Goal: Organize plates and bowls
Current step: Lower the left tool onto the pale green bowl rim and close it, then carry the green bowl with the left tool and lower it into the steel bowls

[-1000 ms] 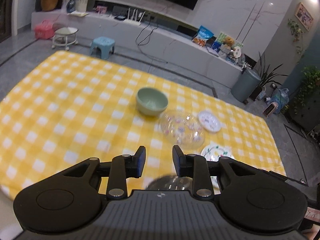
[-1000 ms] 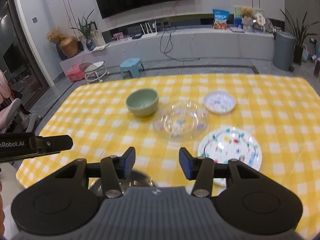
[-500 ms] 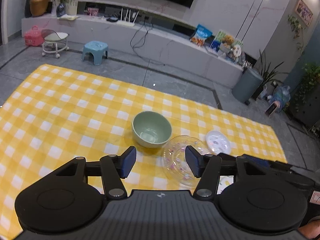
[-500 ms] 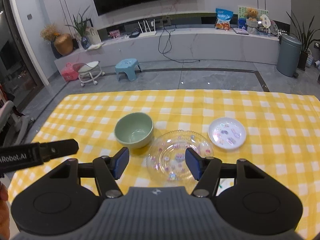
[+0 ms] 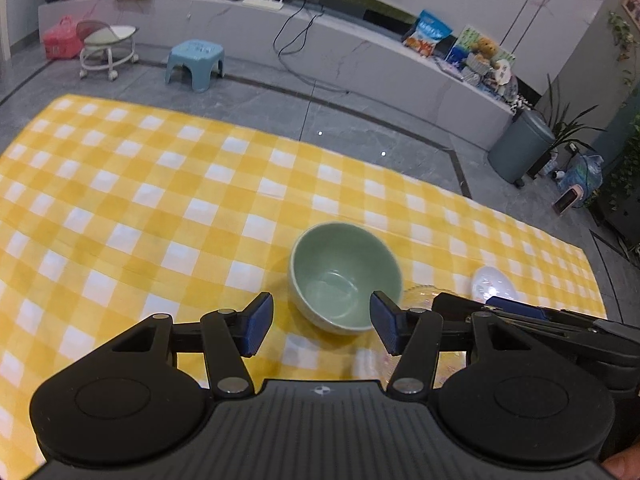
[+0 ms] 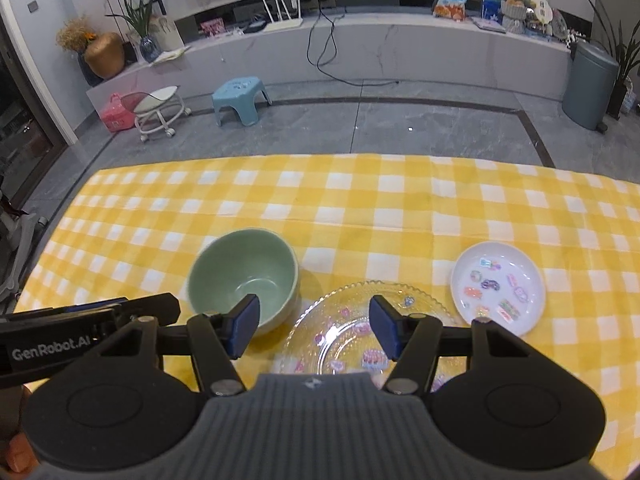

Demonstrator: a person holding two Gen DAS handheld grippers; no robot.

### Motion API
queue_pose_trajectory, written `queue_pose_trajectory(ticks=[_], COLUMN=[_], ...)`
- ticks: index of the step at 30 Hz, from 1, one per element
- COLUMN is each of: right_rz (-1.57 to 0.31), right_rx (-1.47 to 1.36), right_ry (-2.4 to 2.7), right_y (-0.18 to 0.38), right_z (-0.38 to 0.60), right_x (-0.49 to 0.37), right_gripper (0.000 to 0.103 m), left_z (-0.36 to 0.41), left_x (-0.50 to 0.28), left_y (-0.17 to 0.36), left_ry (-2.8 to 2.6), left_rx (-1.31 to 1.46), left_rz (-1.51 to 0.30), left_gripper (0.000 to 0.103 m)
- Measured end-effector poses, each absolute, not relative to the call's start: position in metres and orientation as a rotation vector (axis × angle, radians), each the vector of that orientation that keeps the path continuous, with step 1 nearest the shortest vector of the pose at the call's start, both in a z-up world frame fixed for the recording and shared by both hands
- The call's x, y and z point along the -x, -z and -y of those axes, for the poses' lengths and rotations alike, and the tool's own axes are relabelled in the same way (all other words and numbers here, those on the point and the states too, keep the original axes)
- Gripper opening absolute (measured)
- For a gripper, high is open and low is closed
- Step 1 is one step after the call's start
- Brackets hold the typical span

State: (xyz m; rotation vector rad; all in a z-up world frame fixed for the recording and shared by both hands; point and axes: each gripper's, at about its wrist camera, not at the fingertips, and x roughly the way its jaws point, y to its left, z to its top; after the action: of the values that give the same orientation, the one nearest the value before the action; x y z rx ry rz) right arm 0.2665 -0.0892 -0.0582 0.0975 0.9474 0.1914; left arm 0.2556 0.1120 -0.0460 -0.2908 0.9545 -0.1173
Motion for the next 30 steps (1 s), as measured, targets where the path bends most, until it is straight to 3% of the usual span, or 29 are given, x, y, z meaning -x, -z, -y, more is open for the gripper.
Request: queue_pose_trajectory(ticks=[7,12,20,25,30], right_rz=[-0.995,-1.02,-1.046,-1.053,-1.052], right_rx=[-0.099,-0.121,-0.144,-0.157,-0.152], right_ry=[-0.186,-0.197,-0.215,-0.215,-0.203], right_y=[0.081,0.093,0.101,0.105,0.107], right_z=[0.085,0.081,0.071,0.067,0.063], right_x=[-0.288,-0.298,-0.31,-0.314,-0.314], right_gripper=[0.052,0.044,0.022,0.012,0.01], left_z=[-0.113,-0.115,-0.117,-0.116,-0.11], left_x=[-0.276,-0.283,-0.294,-0.298,-0.301], left_y=[0.071,0.083,0.093,0.094,0.092], left_ry=[0.104,0.091,0.097,0.087,0.079], left_rx=[0.319,0.332,0.375,0.37,0.325], left_rz=[-1.001,-1.03,-1.041,-1.036,-1.04], left_gripper=[0.057,0.037,0.019,0.016,0.015])
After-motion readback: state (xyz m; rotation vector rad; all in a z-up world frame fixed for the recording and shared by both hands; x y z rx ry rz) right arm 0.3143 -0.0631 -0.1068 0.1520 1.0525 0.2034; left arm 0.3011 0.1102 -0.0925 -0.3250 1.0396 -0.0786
